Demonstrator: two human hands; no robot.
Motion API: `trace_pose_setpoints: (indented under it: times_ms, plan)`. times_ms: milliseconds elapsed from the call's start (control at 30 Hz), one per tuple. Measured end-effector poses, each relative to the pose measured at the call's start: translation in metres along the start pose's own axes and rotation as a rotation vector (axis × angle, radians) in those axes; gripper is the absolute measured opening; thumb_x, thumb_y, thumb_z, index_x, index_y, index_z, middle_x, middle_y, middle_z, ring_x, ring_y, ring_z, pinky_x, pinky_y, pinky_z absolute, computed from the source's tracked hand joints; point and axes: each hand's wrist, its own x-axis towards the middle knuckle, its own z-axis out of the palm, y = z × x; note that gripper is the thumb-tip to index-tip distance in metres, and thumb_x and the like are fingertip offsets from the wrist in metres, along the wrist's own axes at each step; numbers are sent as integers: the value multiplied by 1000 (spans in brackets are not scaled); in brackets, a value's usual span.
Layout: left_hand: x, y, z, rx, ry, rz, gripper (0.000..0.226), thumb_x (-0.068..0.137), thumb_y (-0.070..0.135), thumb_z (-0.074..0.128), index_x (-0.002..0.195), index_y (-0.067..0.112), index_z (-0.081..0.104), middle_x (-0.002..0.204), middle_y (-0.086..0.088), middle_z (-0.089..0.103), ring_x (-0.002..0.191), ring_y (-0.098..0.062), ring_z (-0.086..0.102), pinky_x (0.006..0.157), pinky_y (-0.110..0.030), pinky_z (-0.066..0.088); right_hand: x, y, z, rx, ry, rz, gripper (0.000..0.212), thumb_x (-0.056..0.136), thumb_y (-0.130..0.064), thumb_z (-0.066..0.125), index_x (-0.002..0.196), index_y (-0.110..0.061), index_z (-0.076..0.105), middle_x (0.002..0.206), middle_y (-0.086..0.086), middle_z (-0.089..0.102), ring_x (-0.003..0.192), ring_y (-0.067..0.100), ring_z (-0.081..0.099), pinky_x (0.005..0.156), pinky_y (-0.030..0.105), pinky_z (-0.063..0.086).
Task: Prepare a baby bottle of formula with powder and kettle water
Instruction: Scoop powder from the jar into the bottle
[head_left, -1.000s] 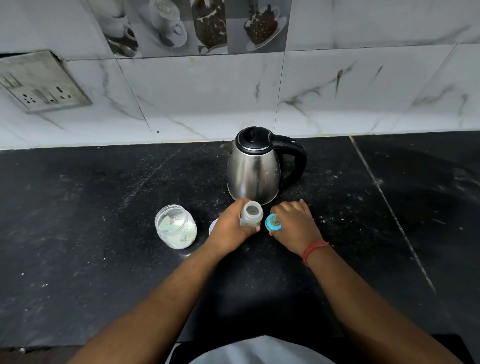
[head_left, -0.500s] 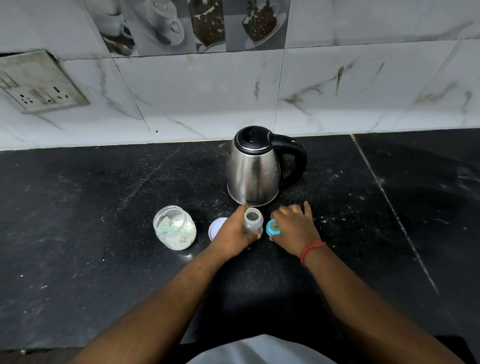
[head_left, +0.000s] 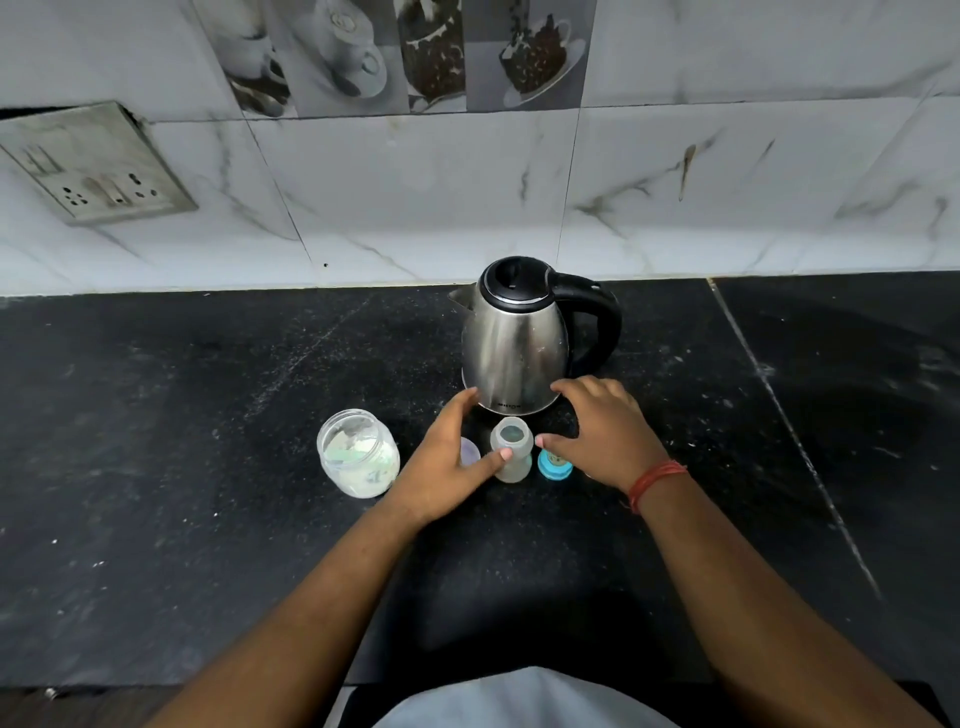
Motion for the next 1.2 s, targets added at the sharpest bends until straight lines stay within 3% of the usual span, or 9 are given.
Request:
trace_pose_setpoints:
  times_ms: [133,333,533,667,767,933,1000,1100,1200]
  plan:
    - [-7,11,-16,52,90,89,86,88,67,60,157,28,29,162,9,38,149,-5,34,123,-42,34,1,-21,-1,133,111,-60,56,88,-47,69,136,-22,54,134,-3,57,128,22,45,107,42,42]
    - [-18,25,-48,138,253,211,75,93,55,60,155,20,36,158,8,43,147,-10,38,121,-39,35,0,-59,5,234,201,-159,40,89,-30,71,124,-15,62,124,1,61,117,22,52,99,33,44]
    - [-35,4,-83,215,366,190,75,91,52,61,154,16,40,153,13,40,145,-8,36,121,-56,32,8,-104,19,332,93,-238,39,91,-28,69,128,-15,61,130,0,59,123,18,52,100,28,43]
    - [-51,-23,-99,177,449,79,86,84,60,65,154,20,36,153,10,39,145,-12,33,121,-43,32,18,-129,36,428,-8,-201,41,92,-25,69,131,-16,59,133,0,57,120,15,56,102,34,48]
    - [-59,-43,-104,131,426,-47,105,73,67,71,158,21,29,159,6,34,148,-11,29,117,-31,28,23,-143,51,530,-112,-137,43,93,-16,66,135,-17,56,138,0,54,122,13,57,105,37,48]
    - [-62,-75,-103,-72,274,-237,125,65,57,88,161,19,17,159,4,32,147,-12,35,122,-38,34,28,-161,71,575,-269,-102,51,92,-6,60,141,-19,51,145,2,52,124,14,57,106,39,49]
    - [-61,-82,-102,-98,223,-231,117,68,47,90,158,19,22,153,5,37,142,-12,42,121,-40,38,29,-163,80,595,-274,-96,48,89,-8,60,134,-23,55,138,-1,58,120,12,61,104,41,51]
    - [-57,-86,-99,-121,184,-158,88,70,40,89,141,37,39,142,6,52,131,-5,53,112,-29,45,29,-164,86,606,-270,-89,44,88,-7,58,129,-23,57,132,-3,62,116,10,63,103,40,52]
    - [-52,-87,-100,-135,210,-109,80,75,24,91,133,48,42,138,9,57,128,-4,56,109,-29,46,31,-166,85,626,-270,-90,44,88,-7,58,129,-24,57,132,-4,61,117,9,62,102,40,52]
